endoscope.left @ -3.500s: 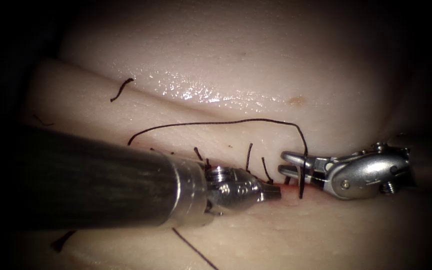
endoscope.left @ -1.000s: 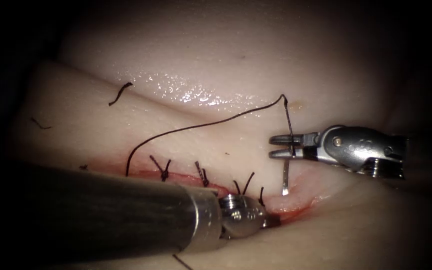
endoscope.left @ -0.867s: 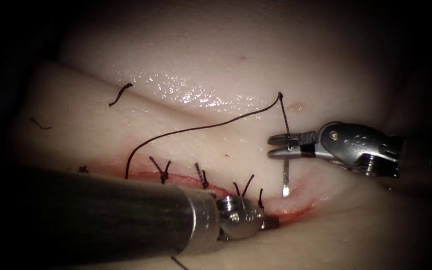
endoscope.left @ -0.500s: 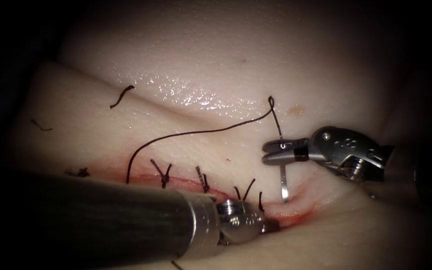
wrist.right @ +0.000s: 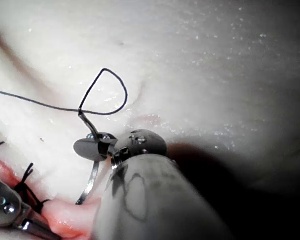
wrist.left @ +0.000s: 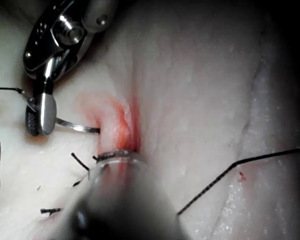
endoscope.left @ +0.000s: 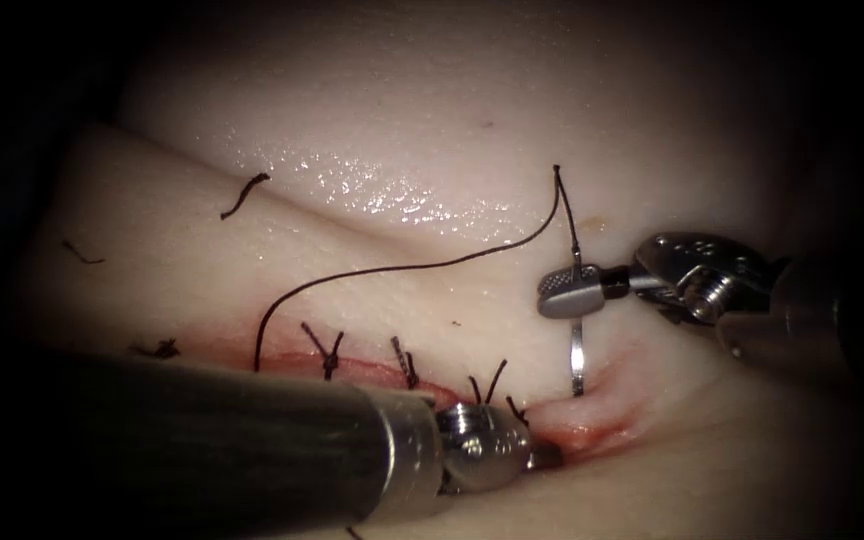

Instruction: Wound Closure

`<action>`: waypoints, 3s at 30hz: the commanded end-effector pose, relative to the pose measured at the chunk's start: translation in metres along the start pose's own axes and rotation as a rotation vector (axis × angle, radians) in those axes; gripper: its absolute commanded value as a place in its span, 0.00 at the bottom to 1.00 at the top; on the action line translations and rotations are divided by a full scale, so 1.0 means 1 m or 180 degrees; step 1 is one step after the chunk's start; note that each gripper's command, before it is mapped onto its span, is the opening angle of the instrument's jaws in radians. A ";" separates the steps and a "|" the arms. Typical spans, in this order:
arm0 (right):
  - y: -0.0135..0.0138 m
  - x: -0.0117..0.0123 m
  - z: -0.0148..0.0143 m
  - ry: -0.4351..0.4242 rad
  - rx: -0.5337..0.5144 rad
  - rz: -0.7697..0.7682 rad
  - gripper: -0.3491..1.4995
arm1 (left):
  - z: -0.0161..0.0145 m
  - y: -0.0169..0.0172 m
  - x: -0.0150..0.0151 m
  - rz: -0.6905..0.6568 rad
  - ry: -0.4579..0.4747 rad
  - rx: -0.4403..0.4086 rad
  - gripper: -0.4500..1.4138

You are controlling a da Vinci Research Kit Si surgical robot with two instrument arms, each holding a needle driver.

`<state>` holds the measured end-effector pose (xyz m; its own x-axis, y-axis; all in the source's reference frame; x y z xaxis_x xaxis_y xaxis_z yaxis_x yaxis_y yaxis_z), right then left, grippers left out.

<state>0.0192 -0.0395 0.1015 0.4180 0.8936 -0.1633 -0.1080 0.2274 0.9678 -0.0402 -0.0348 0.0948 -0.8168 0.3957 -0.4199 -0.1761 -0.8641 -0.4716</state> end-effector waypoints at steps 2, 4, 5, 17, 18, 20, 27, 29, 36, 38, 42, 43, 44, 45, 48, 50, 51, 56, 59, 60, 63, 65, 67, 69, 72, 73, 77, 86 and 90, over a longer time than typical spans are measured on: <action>0.0006 0.0003 0.0009 0.0029 0.0020 0.0264 0.00 | 0.0009 0.0002 0.0002 -0.0004 -0.0003 0.0007 0.00; 0.0007 0.0003 0.0008 0.0041 0.0034 0.0281 0.00 | 0.0009 0.0002 0.0002 -0.0006 -0.0004 0.0008 0.00; 0.0007 0.0003 0.0008 0.0062 0.0049 0.0335 0.00 | 0.0009 0.0003 0.0003 -0.0008 -0.0004 0.0009 0.00; -0.0006 -0.0005 0.0013 -0.0124 0.0630 0.0801 0.00 | 0.0006 -0.0001 0.0009 -0.0028 0.0014 0.0020 0.00; -0.0006 -0.0005 0.0013 -0.0124 0.0630 0.0801 0.00 | 0.0006 -0.0001 0.0009 -0.0028 0.0014 0.0020 0.00; -0.0009 -0.0005 0.0013 -0.0149 0.0688 0.0823 0.00 | 0.0006 -0.0001 0.0008 -0.0025 0.0015 0.0018 0.00; -0.0016 -0.0002 0.0012 -0.0069 0.0927 0.1103 0.00 | 0.0006 -0.0005 0.0009 -0.0025 0.0013 0.0025 0.00; -0.0016 -0.0002 0.0012 -0.0063 0.0952 0.1160 0.00 | 0.0006 -0.0005 0.0009 -0.0025 0.0022 0.0027 0.00; -0.0017 -0.0004 0.0015 -0.0077 0.1009 0.1543 0.00 | 0.0006 -0.0005 0.0009 -0.0025 0.0032 0.0028 0.00; -0.0017 -0.0005 0.0015 -0.0063 0.1126 0.1722 0.00 | 0.0005 -0.0006 0.0010 -0.0028 0.0030 0.0035 0.00; -0.0025 -0.0008 0.0016 -0.0076 0.1292 0.1761 0.00 | 0.0003 -0.0008 0.0012 -0.0035 0.0024 0.0053 0.00; -0.0032 -0.0008 0.0016 -0.0076 0.1411 0.1718 0.00 | 0.0002 -0.0009 0.0013 -0.0038 0.0034 0.0052 0.00; -0.0035 -0.0008 0.0016 -0.0077 0.1408 0.1643 0.00 | 0.0002 -0.0010 0.0013 -0.0041 0.0041 0.0062 0.00; -0.0040 -0.0008 0.0017 -0.0076 0.1408 0.1588 0.00 | 0.0002 -0.0010 0.0014 -0.0042 0.0041 0.0061 0.00; -0.0047 -0.0006 0.0019 -0.0064 0.1416 0.1564 0.00 | 0.0001 -0.0011 0.0016 -0.0048 0.0042 0.0060 0.00; -0.0048 -0.0003 0.0020 0.0001 0.1424 0.1593 0.00 | 0.0001 -0.0011 0.0017 -0.0054 0.0043 0.0060 0.00; -0.0048 -0.0002 0.0021 0.0004 0.1423 0.1596 0.00 | 0.0001 -0.0011 0.0017 -0.0055 0.0043 0.0060 0.00; -0.0032 0.0012 0.0021 0.0426 0.1268 0.1540 0.05 | 0.0000 -0.0009 0.0017 -0.0072 0.0052 0.0061 0.00; -0.0024 0.0020 0.0019 0.0892 0.1164 0.1539 0.84 | 0.0000 -0.0009 0.0016 -0.0067 0.0052 0.0057 0.00; -0.0023 0.0022 0.0017 0.0966 0.1116 0.1465 0.89 | 0.0000 -0.0009 0.0016 -0.0066 0.0053 0.0057 0.00; -0.0017 0.0028 0.0012 0.1261 0.0836 0.1002 0.97 | 0.0000 -0.0010 0.0016 -0.0066 0.0053 0.0057 0.00; -0.0008 0.0038 -0.0004 0.1452 0.0267 0.0595 0.98 | -0.0001 -0.0009 0.0016 -0.0067 0.0052 0.0057 0.00; -0.0005 0.0041 -0.0013 0.1387 -0.0048 0.0278 0.97 | -0.0001 -0.0009 0.0015 -0.0065 0.0052 0.0056 0.00; -0.0003 0.0048 -0.0024 0.1256 -0.0598 -0.0414 0.98 | -0.0002 -0.0008 0.0013 -0.0058 0.0053 0.0052 0.00; -0.0006 0.0051 -0.0028 0.0935 -0.1125 -0.1066 0.98 | -0.0002 -0.0009 0.0013 -0.0056 0.0053 0.0050 0.00; -0.0008 0.0052 -0.0028 0.0839 -0.1201 -0.1222 0.99 | -0.0002 -0.0009 0.0013 -0.0056 0.0053 0.0050 0.00; -0.0026 0.0051 -0.0024 0.0640 -0.1605 -0.1570 0.99 | -0.0002 -0.0009 0.0013 -0.0058 0.0053 0.0051 0.00; -0.0034 0.0056 0.0004 0.0391 -0.2200 -0.1262 0.95 | -0.0002 -0.0008 0.0013 -0.0057 0.0053 0.0051 0.00; -0.0028 0.0055 0.0003 0.0251 -0.2321 -0.1191 0.93 | -0.0002 -0.0008 0.0013 -0.0057 0.0052 0.0051 0.00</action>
<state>0.0213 -0.0352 0.0973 0.4851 0.7294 -0.4824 -0.5526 0.6832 0.4774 -0.0405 -0.0331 0.0940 -0.8043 0.4166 -0.4238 -0.2009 -0.8618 -0.4657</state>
